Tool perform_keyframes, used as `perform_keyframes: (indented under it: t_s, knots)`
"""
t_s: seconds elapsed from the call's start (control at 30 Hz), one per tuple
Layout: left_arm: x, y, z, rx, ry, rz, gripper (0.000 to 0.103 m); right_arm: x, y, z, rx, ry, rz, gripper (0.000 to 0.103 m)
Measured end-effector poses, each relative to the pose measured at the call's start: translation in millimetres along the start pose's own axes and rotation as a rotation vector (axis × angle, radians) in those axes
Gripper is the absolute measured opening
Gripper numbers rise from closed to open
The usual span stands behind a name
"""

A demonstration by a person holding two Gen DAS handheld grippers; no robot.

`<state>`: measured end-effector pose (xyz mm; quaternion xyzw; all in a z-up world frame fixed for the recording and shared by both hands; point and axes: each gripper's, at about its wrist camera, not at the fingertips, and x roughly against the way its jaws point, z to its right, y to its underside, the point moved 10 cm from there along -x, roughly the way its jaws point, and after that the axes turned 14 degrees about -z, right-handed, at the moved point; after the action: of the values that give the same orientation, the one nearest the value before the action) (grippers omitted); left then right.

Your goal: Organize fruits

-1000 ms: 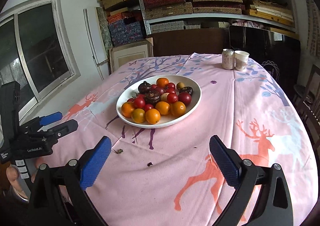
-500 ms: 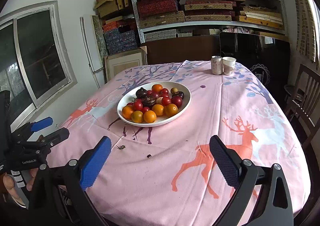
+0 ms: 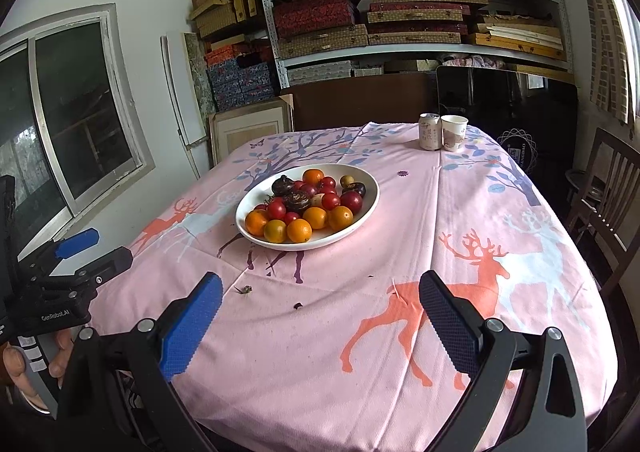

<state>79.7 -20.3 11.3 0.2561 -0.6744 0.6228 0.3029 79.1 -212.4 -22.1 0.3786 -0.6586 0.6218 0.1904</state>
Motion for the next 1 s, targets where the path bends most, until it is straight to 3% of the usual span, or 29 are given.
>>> perform_keyframes:
  t_s: [1.0]
  knots:
    - [-7,0,-10,0.019,-0.051,0.017,0.098,-4,13,-5,-0.006,-0.007,-0.035,0.099]
